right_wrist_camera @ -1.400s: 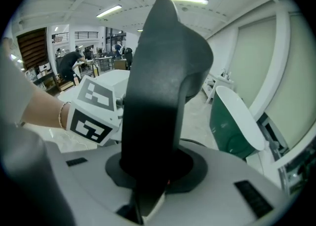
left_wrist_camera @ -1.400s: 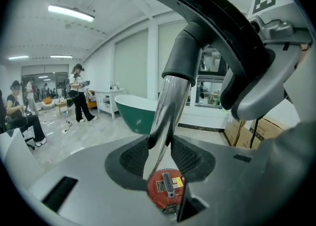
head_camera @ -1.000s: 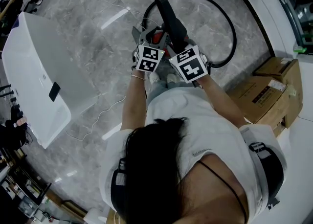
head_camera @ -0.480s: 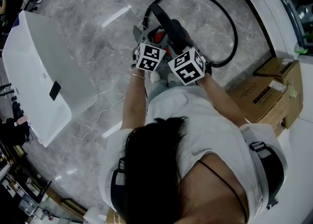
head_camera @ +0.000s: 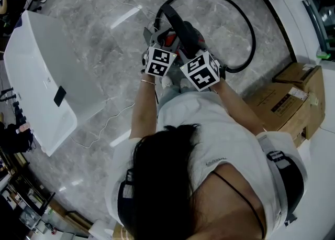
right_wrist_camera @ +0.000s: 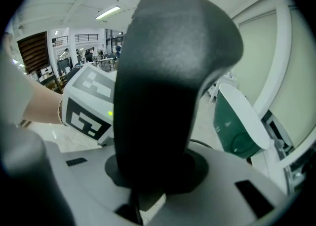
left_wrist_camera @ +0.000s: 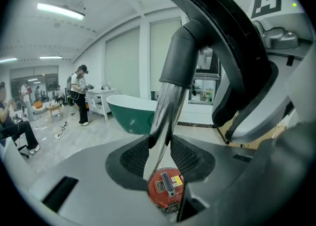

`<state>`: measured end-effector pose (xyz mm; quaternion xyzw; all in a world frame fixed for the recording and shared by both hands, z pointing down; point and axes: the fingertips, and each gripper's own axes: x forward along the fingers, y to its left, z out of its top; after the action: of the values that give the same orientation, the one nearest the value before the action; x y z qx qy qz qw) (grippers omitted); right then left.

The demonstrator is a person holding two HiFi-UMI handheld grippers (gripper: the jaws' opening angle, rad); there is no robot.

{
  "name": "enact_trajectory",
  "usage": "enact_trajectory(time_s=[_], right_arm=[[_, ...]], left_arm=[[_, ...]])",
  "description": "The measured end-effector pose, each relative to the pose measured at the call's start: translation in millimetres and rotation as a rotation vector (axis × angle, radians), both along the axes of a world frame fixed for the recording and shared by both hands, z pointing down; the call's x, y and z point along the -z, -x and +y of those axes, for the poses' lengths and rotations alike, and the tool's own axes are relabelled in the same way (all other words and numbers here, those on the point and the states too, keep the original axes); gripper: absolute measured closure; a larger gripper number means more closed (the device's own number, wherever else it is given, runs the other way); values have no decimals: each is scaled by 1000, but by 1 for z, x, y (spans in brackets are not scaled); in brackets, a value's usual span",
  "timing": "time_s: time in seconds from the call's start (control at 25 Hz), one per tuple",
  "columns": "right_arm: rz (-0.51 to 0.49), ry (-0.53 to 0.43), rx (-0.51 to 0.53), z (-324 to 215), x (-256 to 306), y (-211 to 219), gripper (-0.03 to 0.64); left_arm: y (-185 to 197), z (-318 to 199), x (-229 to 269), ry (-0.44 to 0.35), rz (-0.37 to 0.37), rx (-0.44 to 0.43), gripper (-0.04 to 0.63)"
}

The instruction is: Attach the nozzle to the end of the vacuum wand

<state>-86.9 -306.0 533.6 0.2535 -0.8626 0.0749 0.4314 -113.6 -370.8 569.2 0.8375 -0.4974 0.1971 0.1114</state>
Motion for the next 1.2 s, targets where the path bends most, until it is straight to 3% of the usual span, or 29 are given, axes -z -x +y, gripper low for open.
enact_trajectory(time_s=[0.92, 1.2], right_arm=[[6, -22, 51, 6, -5, -7, 492], [10, 18, 100, 13, -12, -7, 386]], left_arm=[[-3, 6, -4, 39, 93, 95, 451], [-4, 4, -4, 50, 133, 110, 446]])
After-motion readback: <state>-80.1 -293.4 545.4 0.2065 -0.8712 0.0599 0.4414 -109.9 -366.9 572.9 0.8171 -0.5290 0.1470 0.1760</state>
